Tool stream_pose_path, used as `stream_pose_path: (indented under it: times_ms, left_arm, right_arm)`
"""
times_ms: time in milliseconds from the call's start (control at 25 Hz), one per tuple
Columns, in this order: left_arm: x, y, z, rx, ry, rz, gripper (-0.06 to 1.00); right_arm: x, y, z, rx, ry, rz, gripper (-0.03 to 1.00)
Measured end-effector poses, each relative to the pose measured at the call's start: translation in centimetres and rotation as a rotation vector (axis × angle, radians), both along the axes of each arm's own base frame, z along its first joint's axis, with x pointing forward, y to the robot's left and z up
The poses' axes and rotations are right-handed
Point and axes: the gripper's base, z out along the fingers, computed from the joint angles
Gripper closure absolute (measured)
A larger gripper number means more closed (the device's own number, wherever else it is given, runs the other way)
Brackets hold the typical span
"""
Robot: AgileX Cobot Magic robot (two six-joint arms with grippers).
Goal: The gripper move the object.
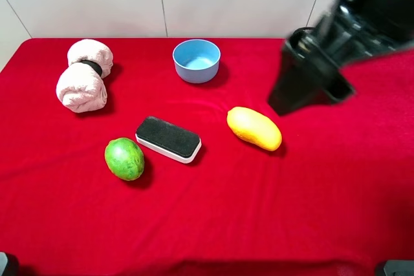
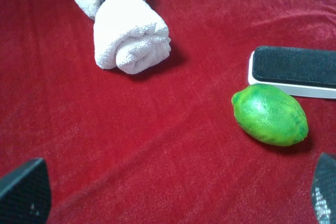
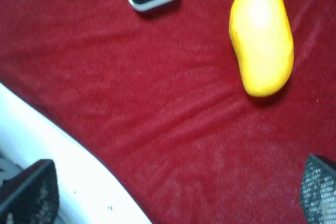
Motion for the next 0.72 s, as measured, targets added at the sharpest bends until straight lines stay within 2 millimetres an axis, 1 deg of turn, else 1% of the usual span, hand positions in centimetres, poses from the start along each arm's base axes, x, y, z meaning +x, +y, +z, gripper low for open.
stream_pose_path:
  times_ms: [360,720]
  left_arm:
    - [0.0,0.0,0.0,0.000,0.000,0.000,-0.04]
    - [0.0,0.0,0.0,0.000,0.000,0.000,-0.04]
  right_arm:
    - [-3.5,-3.9,-0.4,0.036,-0.033,0.000,0.27]
    - [-6.2,-6.9,0.1,0.111,-0.101,0.000,0.27]
